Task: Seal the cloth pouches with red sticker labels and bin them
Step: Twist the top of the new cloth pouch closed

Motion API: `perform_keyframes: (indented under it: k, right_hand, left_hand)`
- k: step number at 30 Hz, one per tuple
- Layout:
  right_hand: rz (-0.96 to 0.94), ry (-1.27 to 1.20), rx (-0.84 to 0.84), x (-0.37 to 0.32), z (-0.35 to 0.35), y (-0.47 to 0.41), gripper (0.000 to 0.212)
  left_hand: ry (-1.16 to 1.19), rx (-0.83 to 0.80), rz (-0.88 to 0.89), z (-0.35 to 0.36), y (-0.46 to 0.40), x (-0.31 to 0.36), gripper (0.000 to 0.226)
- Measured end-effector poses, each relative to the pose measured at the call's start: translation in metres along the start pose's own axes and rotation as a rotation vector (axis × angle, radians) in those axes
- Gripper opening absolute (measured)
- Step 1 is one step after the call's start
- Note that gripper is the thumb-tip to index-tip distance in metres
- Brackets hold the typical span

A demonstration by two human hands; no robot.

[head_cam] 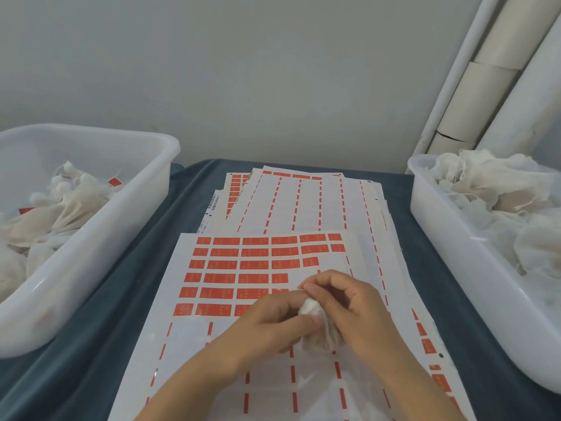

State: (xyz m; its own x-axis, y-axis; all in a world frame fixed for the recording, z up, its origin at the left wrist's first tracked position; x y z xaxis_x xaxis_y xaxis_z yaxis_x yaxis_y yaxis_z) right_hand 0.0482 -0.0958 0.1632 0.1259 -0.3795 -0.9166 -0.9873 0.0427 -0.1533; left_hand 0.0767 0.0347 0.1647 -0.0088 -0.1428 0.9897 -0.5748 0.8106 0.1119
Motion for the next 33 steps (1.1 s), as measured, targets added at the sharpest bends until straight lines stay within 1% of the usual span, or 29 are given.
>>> perform_keyframes:
  k: [2,5,8,10,13,16,20,23,25,27,30,31,33]
  right_hand:
    - [0.003,0.025,-0.032,0.001,0.001,-0.001,0.007]
    - [-0.018,0.06,-0.081,-0.001,0.001,-0.001,0.011]
    - [-0.053,-0.005,-0.142,-0.005,0.0,0.0,0.025]
    - [-0.092,-0.001,-0.18,-0.007,-0.002,0.0,0.023]
    - [-0.121,0.092,-0.213,-0.008,-0.003,-0.001,0.023]
    - [-0.092,0.084,-0.201,-0.007,-0.007,-0.002,0.028]
    - [-0.089,0.107,-0.172,-0.007,-0.014,-0.002,0.014]
    - [-0.052,0.123,-0.133,-0.006,-0.017,-0.002,0.012]
    - [-0.02,0.116,-0.112,-0.006,-0.016,-0.002,0.014]
    - [0.026,0.03,-0.102,-0.006,-0.014,-0.002,0.015]
    - [0.144,-0.17,-0.097,-0.005,-0.009,-0.001,0.019]
    - [0.187,-0.221,-0.107,-0.004,-0.008,0.0,0.021]
    - [0.278,-0.329,-0.181,-0.003,-0.005,0.002,0.025]
  left_hand:
    - [0.032,-0.013,0.0,0.0,0.0,0.0,0.02]
    - [0.09,-0.031,-0.005,-0.001,0.0,0.0,0.015]
    - [0.159,-0.008,-0.029,-0.007,0.0,-0.004,0.015]
    - [0.196,0.0,-0.023,-0.012,-0.001,-0.004,0.013]
    - [0.216,0.002,-0.006,-0.016,-0.004,-0.002,0.013]
    - [0.204,0.019,-0.006,-0.017,-0.004,-0.005,0.019]
    - [0.18,0.043,0.031,-0.018,0.0,-0.002,0.016]
    - [0.127,0.11,0.043,-0.02,-0.001,-0.002,0.015]
    - [0.082,0.172,0.067,-0.02,-0.002,-0.004,0.02]
    - [0.043,0.224,0.106,-0.021,-0.003,-0.003,0.026]
    - [0.008,0.259,0.183,-0.02,-0.003,-0.001,0.024]
    - [-0.001,0.268,0.206,-0.02,-0.003,0.0,0.022]
    - [0.046,0.269,0.249,-0.02,-0.001,0.001,0.019]
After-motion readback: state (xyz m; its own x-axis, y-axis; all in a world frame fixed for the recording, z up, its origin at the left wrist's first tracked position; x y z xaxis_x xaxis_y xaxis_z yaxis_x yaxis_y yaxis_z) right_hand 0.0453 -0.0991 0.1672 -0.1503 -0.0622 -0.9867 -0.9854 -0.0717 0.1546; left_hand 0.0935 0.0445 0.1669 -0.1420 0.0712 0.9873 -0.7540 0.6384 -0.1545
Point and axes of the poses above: each hand's wrist, its own y-axis away from the middle knuckle, its own z-axis out of the palm, x = y × z, the point moved 3 cm from there along -y, towards the middle knuckle, and after that the axes turned 5 degrees about -x, right-handed, at the moved point
